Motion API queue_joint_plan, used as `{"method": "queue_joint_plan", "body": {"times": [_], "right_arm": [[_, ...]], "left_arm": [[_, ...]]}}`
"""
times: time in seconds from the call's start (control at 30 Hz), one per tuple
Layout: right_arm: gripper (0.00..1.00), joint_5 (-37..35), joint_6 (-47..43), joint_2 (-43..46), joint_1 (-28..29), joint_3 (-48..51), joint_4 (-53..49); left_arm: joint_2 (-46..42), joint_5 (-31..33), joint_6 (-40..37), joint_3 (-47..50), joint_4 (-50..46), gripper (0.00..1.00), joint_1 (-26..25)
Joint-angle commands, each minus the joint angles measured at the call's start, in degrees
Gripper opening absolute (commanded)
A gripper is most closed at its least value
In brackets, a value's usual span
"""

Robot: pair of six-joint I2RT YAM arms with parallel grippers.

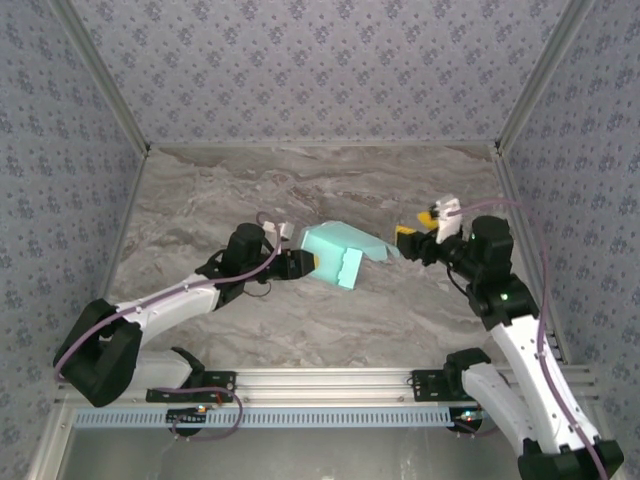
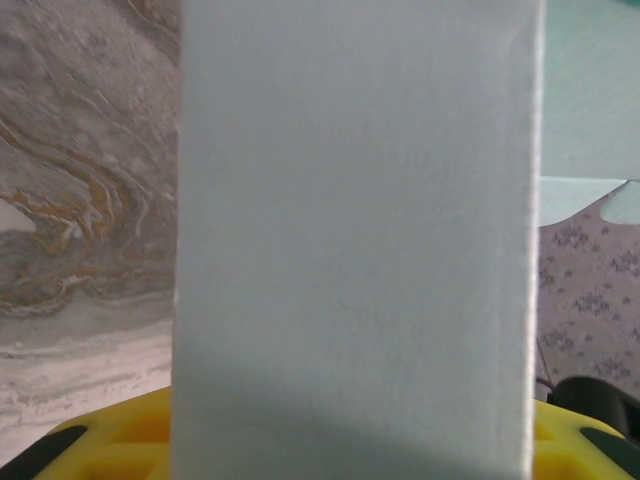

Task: Fold the paper box

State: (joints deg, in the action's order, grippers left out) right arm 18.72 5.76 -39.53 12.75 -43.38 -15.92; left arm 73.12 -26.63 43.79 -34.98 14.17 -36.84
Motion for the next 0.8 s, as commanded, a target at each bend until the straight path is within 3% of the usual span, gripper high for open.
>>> {"method": "queue_joint_plan", "body": {"times": [0.0,0.13,0.2,0.37,0.47,0.57,0.77], "right_arm": [[0.66,-12.18,32.44,4.11,-0.42,4.66,-4.09],[0.64,-5.24,42.31,9.08,2.01,15.21,5.7],[0.61,-3.77,42.41,9.66,4.67,19.19,11.62],[0.54,-5.05,42.27,0.57,13.94,20.41,19.06],[0.52,-4.07,41.26,-8.75,19.22,17.74,24.65],[0.53,-5.1,38.94,-17.5,22.8,11.72,23.43],[0.55,-11.33,35.13,-26.63,23.79,3.17,19.34]], "left_arm": [[-1.98,5.3,3.59,-2.11,2.59,0.43,0.58],[-3.31,10.06,6.69,-2.24,1.29,0.43,0.57],[-3.84,10.73,7.59,-2.18,1.51,0.43,0.61],[-5.15,10.14,9.52,-2.03,2.03,0.44,0.55],[-6.14,9.4,10.59,-1.5,2.7,0.45,0.54],[-6.7,9.19,10.55,-1.65,2.26,0.44,0.29],[-6.53,9.62,10.18,-1.93,1.63,0.44,-0.22]]}}
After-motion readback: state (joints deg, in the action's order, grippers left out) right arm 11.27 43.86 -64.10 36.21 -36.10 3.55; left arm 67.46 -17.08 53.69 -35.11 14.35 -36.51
